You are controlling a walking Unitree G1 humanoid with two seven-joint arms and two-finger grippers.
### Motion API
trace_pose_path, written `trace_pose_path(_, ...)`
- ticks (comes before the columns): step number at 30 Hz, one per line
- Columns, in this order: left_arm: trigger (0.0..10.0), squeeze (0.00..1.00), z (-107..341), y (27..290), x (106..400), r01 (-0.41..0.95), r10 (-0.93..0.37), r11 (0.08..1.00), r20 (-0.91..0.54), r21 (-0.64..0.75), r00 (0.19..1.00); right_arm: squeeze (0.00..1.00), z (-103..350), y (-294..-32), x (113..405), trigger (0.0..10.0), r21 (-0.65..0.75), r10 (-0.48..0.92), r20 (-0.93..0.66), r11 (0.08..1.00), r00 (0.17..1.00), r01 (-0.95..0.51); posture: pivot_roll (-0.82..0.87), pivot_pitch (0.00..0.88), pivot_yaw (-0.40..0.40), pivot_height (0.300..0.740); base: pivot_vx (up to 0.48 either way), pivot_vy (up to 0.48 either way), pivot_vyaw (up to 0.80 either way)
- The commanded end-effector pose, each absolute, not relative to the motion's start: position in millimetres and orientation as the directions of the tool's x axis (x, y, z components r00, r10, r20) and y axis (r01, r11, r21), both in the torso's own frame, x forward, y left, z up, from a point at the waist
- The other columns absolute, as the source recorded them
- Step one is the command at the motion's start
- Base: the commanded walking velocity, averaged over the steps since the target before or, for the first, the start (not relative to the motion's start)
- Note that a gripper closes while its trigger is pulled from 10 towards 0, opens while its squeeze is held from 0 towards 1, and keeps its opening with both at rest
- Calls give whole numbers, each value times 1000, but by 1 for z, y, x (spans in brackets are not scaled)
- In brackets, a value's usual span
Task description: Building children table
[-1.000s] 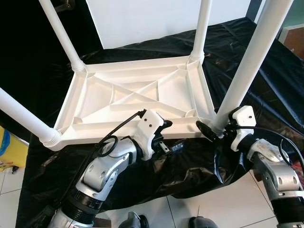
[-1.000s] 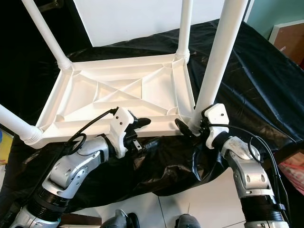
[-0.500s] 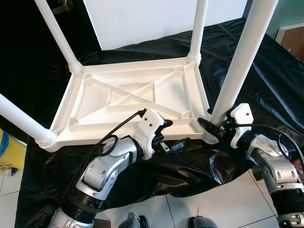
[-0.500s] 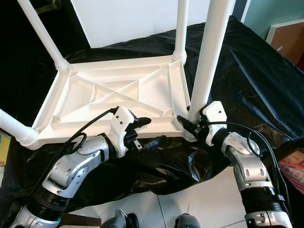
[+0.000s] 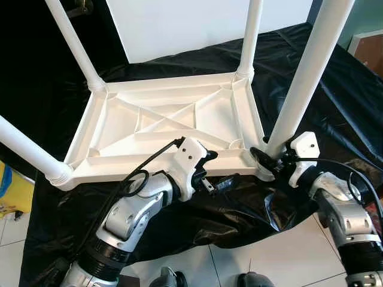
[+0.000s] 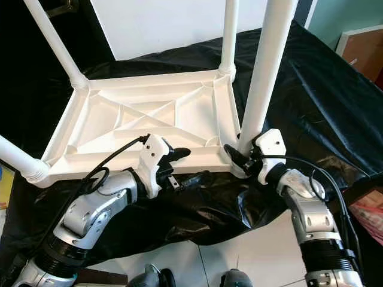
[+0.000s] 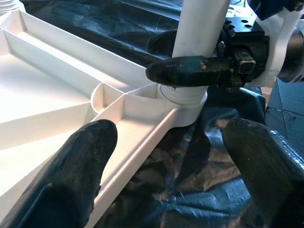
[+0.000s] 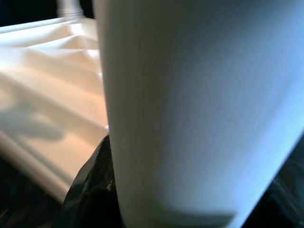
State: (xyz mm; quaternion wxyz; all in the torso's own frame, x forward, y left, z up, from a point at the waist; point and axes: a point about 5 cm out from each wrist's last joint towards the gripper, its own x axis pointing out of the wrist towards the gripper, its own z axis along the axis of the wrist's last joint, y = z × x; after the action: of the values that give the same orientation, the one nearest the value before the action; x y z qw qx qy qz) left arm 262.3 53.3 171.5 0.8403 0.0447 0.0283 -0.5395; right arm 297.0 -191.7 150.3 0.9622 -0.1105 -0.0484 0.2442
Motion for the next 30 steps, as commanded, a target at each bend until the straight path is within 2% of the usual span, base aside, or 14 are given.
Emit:
trace_pose_path(1, 10000, 0, 168, 54, 261, 927, -920, 374, -113, 31, 375, 0, 126, -198, 294, 10000, -200, 364, -53, 908, 930, -367, -105, 130, 97, 740, 0, 0, 0)
trace_pose_path(5, 10000, 0, 168, 54, 262, 926, -919, 376, -112, 30, 377, 0, 123, -193, 291, 10000, -174, 334, -45, 925, 941, -337, -106, 129, 95, 740, 0, 0, 0)
trace_pose_path(8, 10000, 0, 168, 53, 262, 925, -919, 378, -111, 23, 378, 0, 117, -184, 285, 10000, -119, 236, -41, 964, 971, -239, -113, 127, 94, 740, 0, 0, 0)
trace_pose_path(13, 10000, 0, 168, 52, 262, 926, -920, 377, -111, 23, 377, 0, 115, -183, 283, 10000, -93, 165, -41, 981, 985, -168, -114, 126, 89, 740, 0, 0, 0)
trace_pose_path(14, 10000, 0, 168, 52, 261, 927, -920, 375, -110, 23, 375, 0, 114, -183, 282, 10000, -76, 102, -42, 992, 994, -104, -116, 126, 88, 740, 0, 0, 0)
trace_pose_path(16, 10000, 0, 168, 52, 261, 927, -920, 375, -110, 23, 375, 0, 114, -183, 282, 10000, -76, 102, -42, 992, 994, -104, -116, 126, 88, 740, 0, 0, 0)
trace_pose_path(17, 10000, 0, 167, 51, 261, 927, -920, 375, -110, 23, 375, 0, 113, -181, 280, 10000, -62, 40, -41, 997, 998, -43, -117, 125, 86, 740, 0, 0, 0)
trace_pose_path(18, 10000, 0, 167, 51, 261, 927, -921, 373, -108, 20, 373, 0, 111, -177, 278, 10000, -41, -28, -44, 999, 999, 27, -124, 123, 84, 740, 0, 0, 0)
trace_pose_path(21, 10000, 0, 167, 50, 260, 928, -922, 372, -107, 19, 372, 0, 111, -172, 275, 10000, -24, -84, -41, 996, 996, 83, -124, 122, 83, 740, 0, 0, 0)
trace_pose_path(24, 10000, 0, 167, 49, 260, 927, -921, 376, -103, 21, 376, 0, 112, -163, 270, 10000, 4, -208, -32, 978, 978, 208, -125, 119, 80, 740, 0, 0, 0)
trace_pose_path(30, 10000, 0, 168, 53, 264, 917, -912, 398, -99, 25, 399, 0, 113, -159, 268, 10000, 13, -291, -44, 956, 956, 292, -119, 116, 76, 740, 0, 0, 0)
